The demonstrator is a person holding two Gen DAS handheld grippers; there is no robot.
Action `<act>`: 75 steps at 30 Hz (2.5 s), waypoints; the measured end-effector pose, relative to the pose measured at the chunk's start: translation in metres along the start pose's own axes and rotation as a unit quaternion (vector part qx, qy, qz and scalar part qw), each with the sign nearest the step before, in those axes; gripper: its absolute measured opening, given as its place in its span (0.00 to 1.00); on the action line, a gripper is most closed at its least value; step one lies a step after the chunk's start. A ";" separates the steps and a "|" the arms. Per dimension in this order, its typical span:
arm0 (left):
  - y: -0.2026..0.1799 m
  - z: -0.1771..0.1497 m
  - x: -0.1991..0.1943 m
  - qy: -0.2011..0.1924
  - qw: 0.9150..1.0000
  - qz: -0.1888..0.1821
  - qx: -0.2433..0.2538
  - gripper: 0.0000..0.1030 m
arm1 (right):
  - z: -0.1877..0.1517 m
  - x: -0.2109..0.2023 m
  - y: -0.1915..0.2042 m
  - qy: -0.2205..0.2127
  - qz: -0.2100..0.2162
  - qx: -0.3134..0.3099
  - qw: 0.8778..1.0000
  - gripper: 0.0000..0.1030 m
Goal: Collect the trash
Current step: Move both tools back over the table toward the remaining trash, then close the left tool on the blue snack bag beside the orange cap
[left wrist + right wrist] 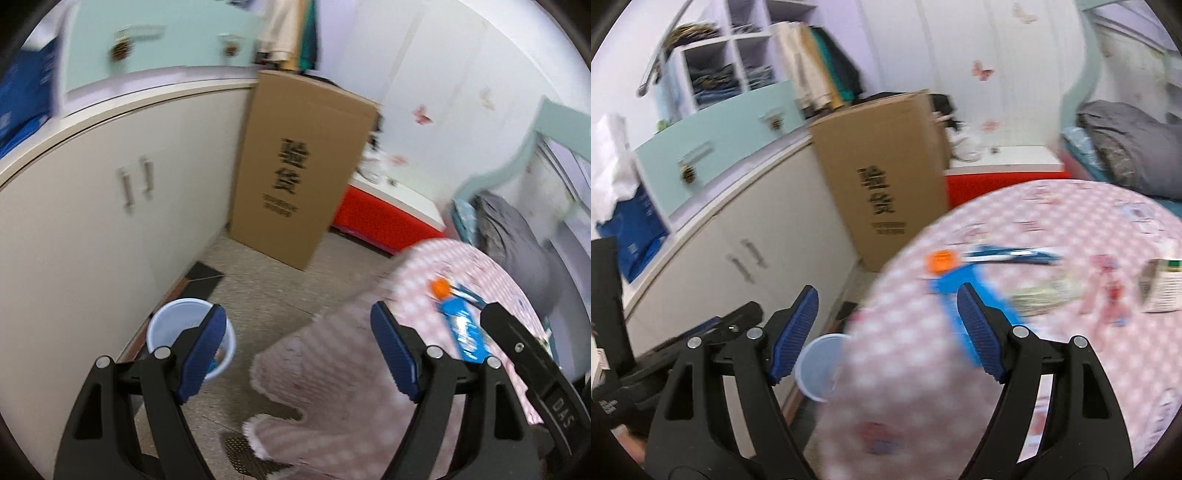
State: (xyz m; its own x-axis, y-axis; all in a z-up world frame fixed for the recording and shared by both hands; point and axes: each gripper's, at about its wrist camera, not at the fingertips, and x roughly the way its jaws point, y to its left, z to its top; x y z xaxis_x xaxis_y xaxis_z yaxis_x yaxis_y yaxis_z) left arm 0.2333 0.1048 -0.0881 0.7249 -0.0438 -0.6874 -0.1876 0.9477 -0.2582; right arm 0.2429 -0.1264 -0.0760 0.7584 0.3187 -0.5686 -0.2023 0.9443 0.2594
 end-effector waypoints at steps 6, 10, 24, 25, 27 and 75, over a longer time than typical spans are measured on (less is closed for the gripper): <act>-0.075 -0.001 0.021 0.039 0.996 -0.037 0.066 0.76 | 0.009 -0.009 -0.067 0.015 -0.054 0.010 0.998 0.74; -0.109 -0.003 0.042 0.057 0.993 -0.031 0.103 0.76 | 0.012 -0.010 -0.102 0.023 -0.073 0.021 0.997 0.74; -0.163 0.016 0.112 0.067 0.987 -0.001 0.143 0.76 | 0.019 0.017 -0.139 0.043 -0.061 0.047 0.996 0.74; -0.167 0.015 0.115 0.068 0.986 0.002 0.152 0.76 | 0.019 0.020 -0.141 0.045 -0.058 0.050 0.996 0.74; -0.173 0.012 0.123 0.078 0.984 0.000 0.158 0.76 | 0.017 0.025 -0.142 0.050 -0.056 0.052 0.996 0.74; -0.211 0.004 0.072 0.005 0.983 0.010 0.184 0.28 | 0.006 0.023 -0.162 0.052 -0.015 0.081 0.995 0.74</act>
State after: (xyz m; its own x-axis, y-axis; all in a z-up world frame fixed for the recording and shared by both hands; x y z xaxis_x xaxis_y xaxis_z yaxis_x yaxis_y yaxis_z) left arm 0.3276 -0.0967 -0.0799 0.7170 -0.0247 -0.6966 0.0516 0.9985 0.0177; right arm 0.2972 -0.2723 -0.1265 0.6928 0.3051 -0.6534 -0.0718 0.9307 0.3586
